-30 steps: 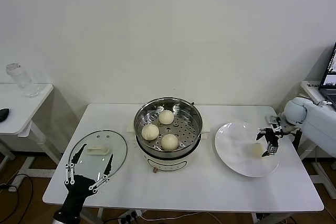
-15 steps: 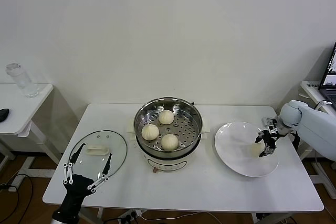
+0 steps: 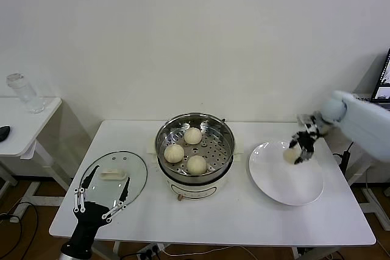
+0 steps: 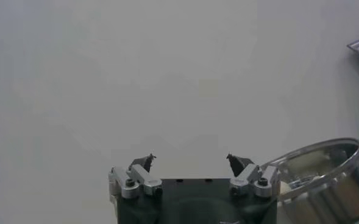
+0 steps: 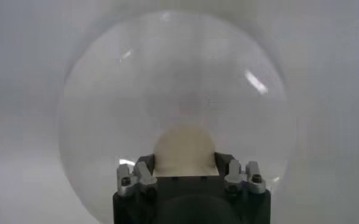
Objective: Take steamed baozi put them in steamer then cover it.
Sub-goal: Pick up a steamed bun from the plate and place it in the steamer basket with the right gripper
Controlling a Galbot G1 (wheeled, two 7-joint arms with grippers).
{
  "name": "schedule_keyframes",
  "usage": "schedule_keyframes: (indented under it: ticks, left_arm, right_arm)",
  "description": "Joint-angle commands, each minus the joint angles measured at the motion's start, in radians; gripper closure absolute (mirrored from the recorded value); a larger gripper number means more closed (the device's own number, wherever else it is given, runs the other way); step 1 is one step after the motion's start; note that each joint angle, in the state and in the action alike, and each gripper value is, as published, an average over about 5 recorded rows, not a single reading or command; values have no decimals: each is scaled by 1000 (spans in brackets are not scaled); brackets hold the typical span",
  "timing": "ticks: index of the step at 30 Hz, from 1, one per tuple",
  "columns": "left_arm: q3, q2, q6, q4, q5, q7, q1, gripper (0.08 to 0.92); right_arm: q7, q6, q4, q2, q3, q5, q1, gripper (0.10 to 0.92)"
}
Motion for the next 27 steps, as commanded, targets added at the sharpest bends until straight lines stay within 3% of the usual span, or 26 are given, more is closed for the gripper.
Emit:
schedule_keyframes:
  ticks: [1, 11, 27]
  left_arm:
    - [9, 0, -3, 1, 5, 0, -10, 177]
    - [9, 7, 2, 5, 15, 4, -20, 177]
    - [15, 5, 12, 19, 13, 5, -44, 177]
  right_arm:
    - [-109, -83, 145, 151, -244, 216, 430, 339]
    - [-31, -186, 238, 372, -323, 434, 485, 338]
    - [40, -205, 213, 528, -386, 374, 368, 346]
